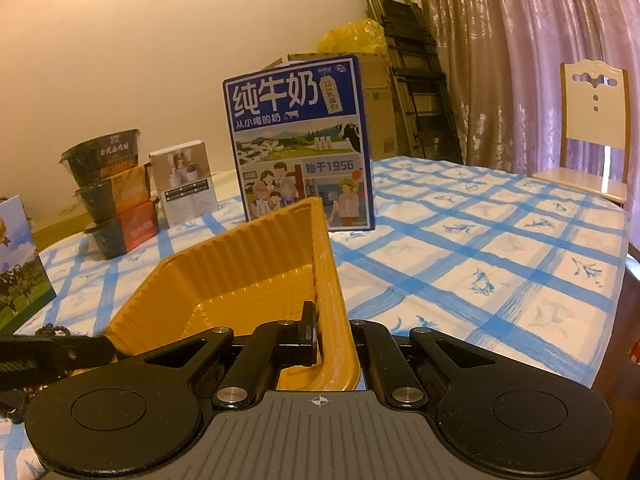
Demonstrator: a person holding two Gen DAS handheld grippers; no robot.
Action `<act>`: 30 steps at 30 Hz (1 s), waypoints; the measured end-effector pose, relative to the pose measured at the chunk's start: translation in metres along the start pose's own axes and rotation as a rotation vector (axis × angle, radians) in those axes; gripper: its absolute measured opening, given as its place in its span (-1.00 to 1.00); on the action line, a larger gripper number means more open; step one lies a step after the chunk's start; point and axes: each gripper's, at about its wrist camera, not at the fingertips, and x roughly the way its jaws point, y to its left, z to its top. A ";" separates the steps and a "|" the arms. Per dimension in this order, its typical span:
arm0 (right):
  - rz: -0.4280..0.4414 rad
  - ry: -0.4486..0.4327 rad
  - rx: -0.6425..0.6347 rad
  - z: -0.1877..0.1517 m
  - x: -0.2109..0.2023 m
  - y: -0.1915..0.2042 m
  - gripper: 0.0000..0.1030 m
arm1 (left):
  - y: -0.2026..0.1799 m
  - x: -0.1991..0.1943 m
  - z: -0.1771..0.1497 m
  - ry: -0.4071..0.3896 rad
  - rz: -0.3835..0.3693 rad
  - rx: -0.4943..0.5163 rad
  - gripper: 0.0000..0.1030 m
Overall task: Organize jewelry
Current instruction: 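Carry the key fob into the orange tray and open the left tool, then move the left tool to the black strap watch and grasp it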
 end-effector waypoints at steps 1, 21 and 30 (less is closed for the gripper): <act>-0.001 0.001 0.002 0.000 0.000 0.000 -0.92 | 0.000 0.002 -0.001 0.004 -0.004 -0.004 -0.72; -0.034 -0.043 -0.003 0.017 0.008 -0.007 -0.90 | 0.079 -0.052 -0.030 -0.003 0.216 0.015 -0.57; -0.027 -0.049 0.011 0.014 0.010 -0.011 -0.90 | 0.119 -0.064 -0.051 0.021 0.318 0.032 -0.40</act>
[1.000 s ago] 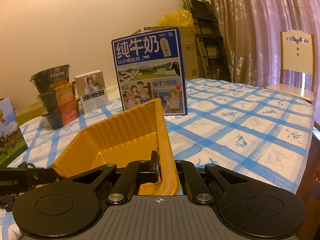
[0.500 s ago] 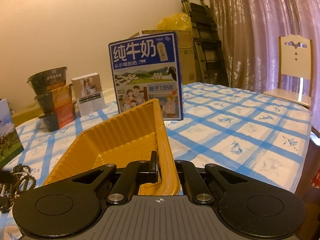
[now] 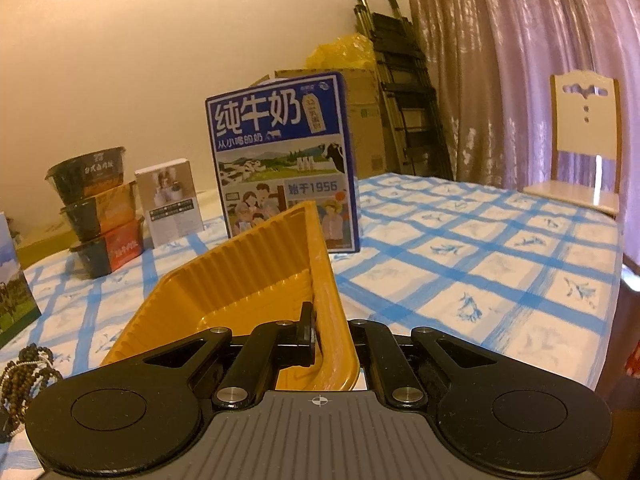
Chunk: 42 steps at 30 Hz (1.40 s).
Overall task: Organize jewelry
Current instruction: 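Move the left tool to the black strap watch and grasp it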
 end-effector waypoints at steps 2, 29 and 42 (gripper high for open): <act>-0.002 0.003 0.003 -0.001 -0.001 -0.001 -0.90 | 0.007 0.000 -0.002 -0.008 0.016 0.016 -0.22; -0.002 0.010 0.022 -0.004 -0.001 -0.004 -0.90 | -0.008 0.014 -0.023 0.054 -0.215 0.055 0.32; -0.002 0.011 0.024 -0.005 -0.001 -0.004 -0.90 | -0.018 0.030 -0.012 0.061 -0.153 0.183 -0.12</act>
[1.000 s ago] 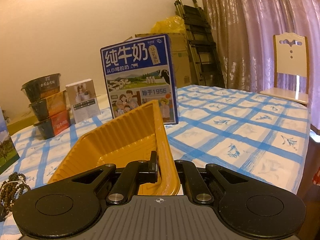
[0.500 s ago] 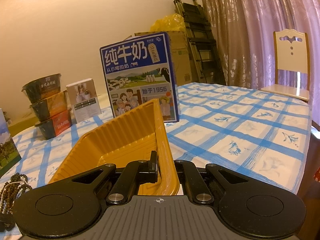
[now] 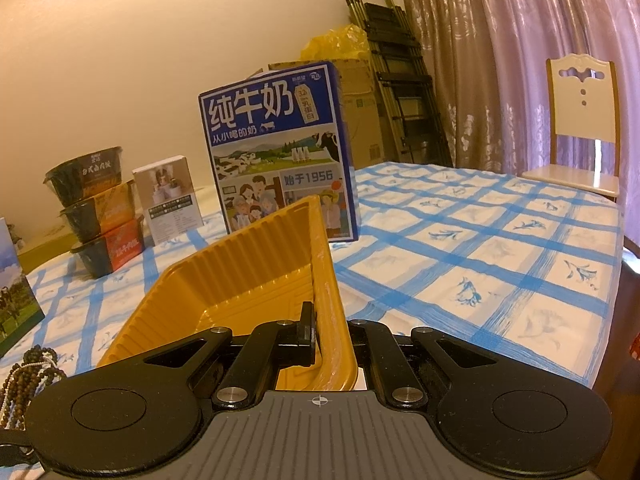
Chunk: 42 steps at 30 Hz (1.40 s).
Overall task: Organize jewelry
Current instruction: 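Move the left tool to the black strap watch and grasp it, then carry the watch into the orange tray and release it from the left tool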
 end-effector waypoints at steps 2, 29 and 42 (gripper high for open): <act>0.001 0.000 0.001 -0.001 -0.001 0.001 -0.90 | -0.003 -0.002 -0.002 0.004 0.006 -0.004 -0.16; 0.091 0.032 0.047 0.001 -0.015 -0.015 -0.88 | -0.014 -0.016 0.014 -0.036 0.012 -0.052 -0.61; 0.121 0.043 0.042 0.005 -0.018 -0.023 -0.87 | -0.032 -0.024 0.071 -0.149 -0.065 -0.070 -0.61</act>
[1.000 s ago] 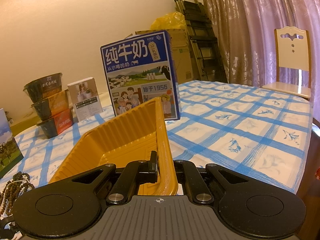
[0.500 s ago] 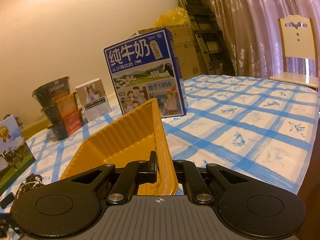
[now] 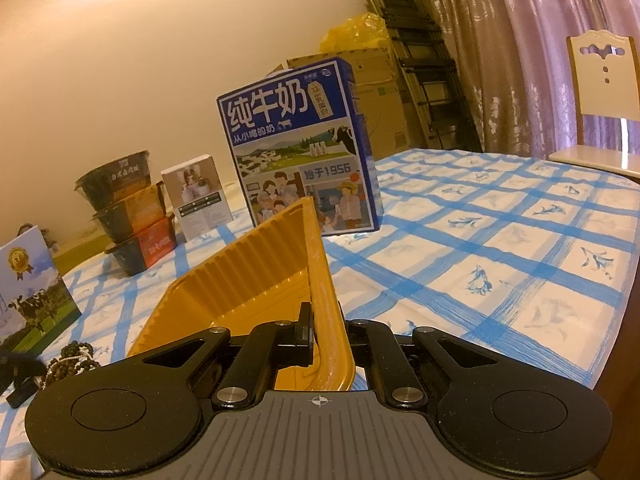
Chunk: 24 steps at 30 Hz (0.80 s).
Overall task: Organize jewelry
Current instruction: 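Carry the watch into the orange tray and release it from the left tool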
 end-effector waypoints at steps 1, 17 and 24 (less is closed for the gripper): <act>0.002 0.001 -0.002 0.000 0.000 -0.001 -0.87 | -0.004 0.001 0.006 -0.015 -0.013 0.001 -0.61; 0.010 0.007 0.016 0.002 -0.001 -0.010 -0.87 | -0.071 0.050 0.034 -0.022 -0.176 0.037 -0.61; 0.012 0.008 0.016 0.002 -0.002 -0.010 -0.86 | -0.078 0.051 0.021 0.007 -0.173 0.013 -0.62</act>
